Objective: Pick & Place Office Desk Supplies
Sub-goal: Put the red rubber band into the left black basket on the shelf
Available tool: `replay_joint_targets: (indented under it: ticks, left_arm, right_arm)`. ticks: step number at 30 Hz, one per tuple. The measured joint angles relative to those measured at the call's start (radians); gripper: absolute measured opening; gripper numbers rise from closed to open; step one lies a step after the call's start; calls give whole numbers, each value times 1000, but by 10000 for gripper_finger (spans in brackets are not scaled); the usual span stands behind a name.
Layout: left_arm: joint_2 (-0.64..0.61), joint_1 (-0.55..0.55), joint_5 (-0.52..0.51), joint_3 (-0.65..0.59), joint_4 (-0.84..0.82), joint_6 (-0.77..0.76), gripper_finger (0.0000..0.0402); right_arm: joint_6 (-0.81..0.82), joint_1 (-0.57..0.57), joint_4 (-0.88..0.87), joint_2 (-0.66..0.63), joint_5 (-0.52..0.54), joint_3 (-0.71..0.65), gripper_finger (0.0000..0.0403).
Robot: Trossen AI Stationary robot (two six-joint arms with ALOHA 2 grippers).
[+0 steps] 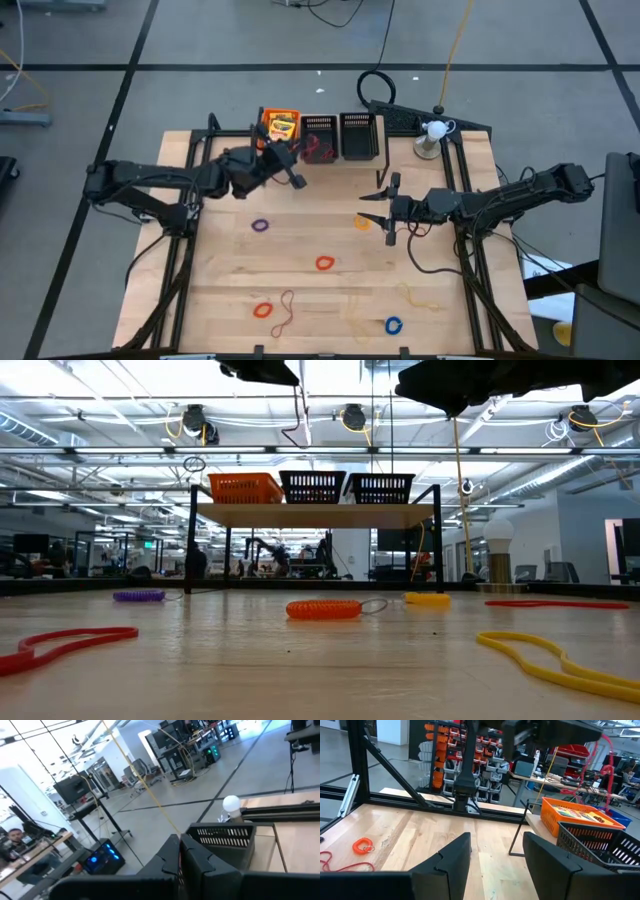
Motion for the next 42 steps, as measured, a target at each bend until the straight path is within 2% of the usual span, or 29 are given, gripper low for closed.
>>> replay_joint_targets:
  ticks: [9,13,21,32,42]
  left_arm:
    - [0,99,181,0,-9,-97,0]
    - [0,119,224,0,-17,-128,0]
    - [15,147,268,0,-30,-152,0]
    - [104,199,309,-1,-8,-154,1]
    - [128,209,323,-1,10,-136,35]
  right_arm:
    - [-4,0,0,0,0,0,171]
    - [-4,0,0,0,0,0,171]
    - [-4,0,1,0,0,0,171]
    - [-4,-12,-3,0,-1,0,171]
    - [0,-13,-8,0,-3,0,171]
